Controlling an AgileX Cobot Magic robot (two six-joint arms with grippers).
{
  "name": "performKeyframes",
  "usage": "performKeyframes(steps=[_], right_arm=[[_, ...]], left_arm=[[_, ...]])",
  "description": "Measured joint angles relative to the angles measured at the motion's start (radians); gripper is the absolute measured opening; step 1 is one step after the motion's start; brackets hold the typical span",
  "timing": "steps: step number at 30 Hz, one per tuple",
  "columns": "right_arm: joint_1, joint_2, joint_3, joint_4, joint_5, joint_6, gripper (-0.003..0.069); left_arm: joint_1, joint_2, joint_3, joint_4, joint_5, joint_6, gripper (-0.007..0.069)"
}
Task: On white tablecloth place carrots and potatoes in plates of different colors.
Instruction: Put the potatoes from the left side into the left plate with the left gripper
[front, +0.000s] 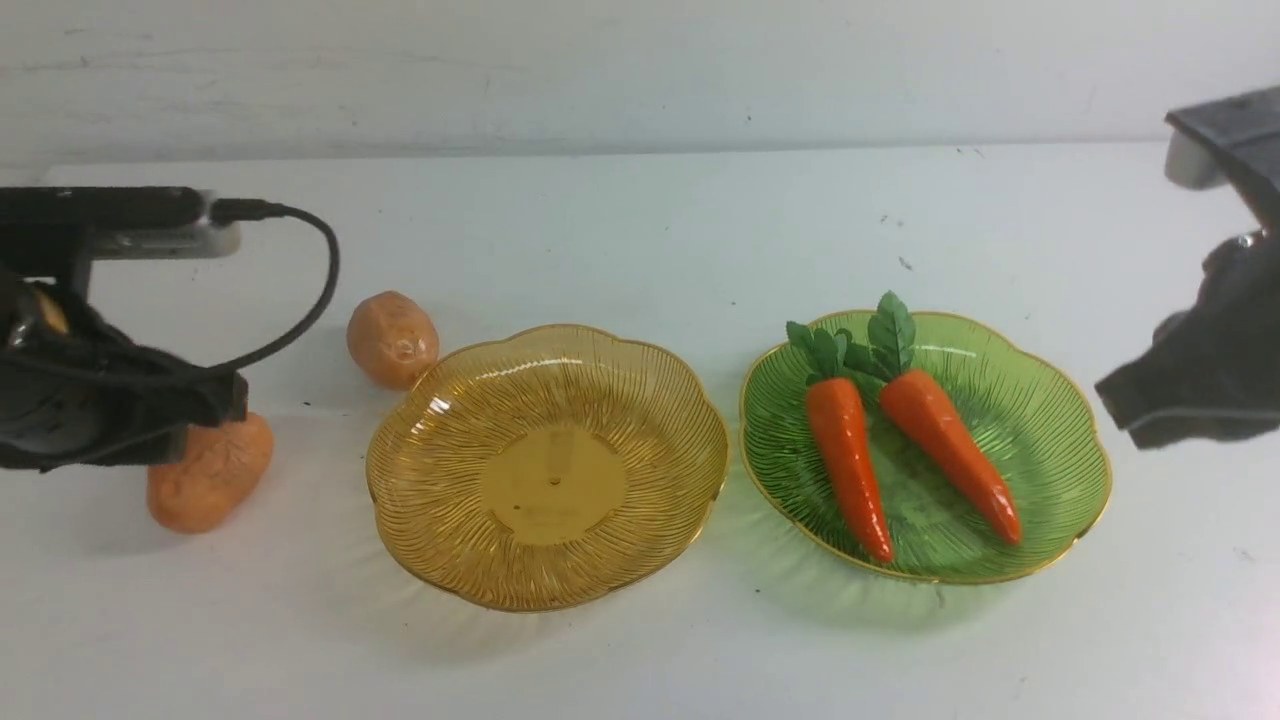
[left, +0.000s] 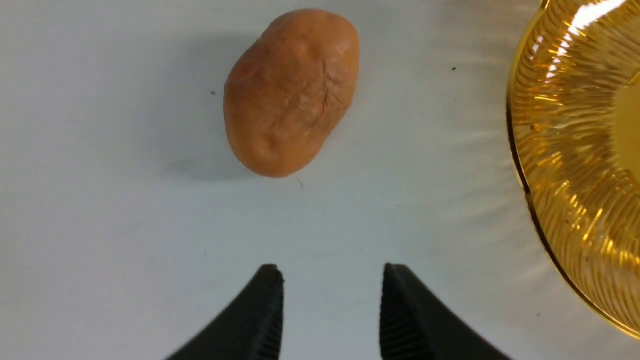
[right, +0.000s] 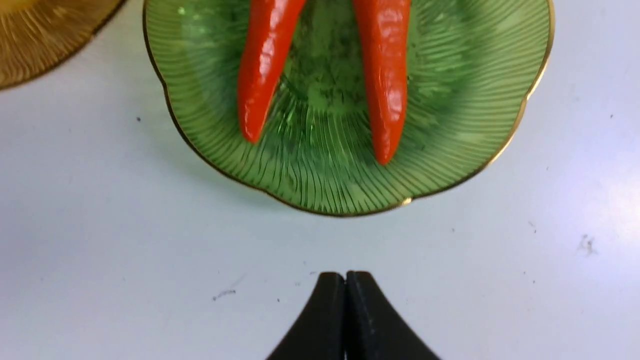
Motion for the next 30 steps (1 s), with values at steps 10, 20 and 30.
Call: performKeyframes(steps=[10,20,30], right_arm=[[0.000,-0.005,0.083,-0.003,-0.035,-0.004,-0.0015],[0.000,-0.005,0.083,-0.002,-0.087,-0.006,-0.0015],[0.000,-0.005,0.083,0.000,-0.087,-0.006,-0.0015]], left_arm=[[0.070,0.310,-0.197,-0.009,0.014,0.110,0.0516],[0.106,0.539,-0.236,0.068,-0.095,0.145,0.0536],[0.102,0.417,-0.234,-0.022,0.021,0.154,0.0335]])
